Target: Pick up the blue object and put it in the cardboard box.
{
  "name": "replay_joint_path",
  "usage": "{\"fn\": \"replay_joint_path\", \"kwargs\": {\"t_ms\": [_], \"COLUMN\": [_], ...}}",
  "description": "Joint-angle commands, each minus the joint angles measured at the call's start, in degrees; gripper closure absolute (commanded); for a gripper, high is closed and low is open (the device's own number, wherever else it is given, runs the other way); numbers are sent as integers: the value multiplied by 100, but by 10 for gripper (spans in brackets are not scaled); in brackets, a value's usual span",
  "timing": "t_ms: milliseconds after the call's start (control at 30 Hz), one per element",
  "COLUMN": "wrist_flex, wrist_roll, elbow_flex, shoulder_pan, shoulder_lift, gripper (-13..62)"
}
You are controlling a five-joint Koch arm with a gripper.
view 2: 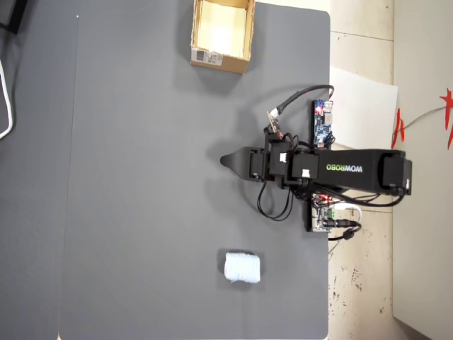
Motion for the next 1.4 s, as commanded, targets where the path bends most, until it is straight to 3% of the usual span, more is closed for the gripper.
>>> {"fn": "replay_joint_path", "kwargs": {"t_ms": [0,100,300,500,1067,1367], "wrist_flex": [642,642,642,659,686,668], "wrist_roll": [158,290,281,229,229,729], "elbow_flex": [211,211,211,211,211,220], "shoulder_pan": [-193,-193,-185,-158,-158,-220], "shoulder_lift": [483,483,483,483,483,492], "gripper": [200,212,324,323,248,155]}}
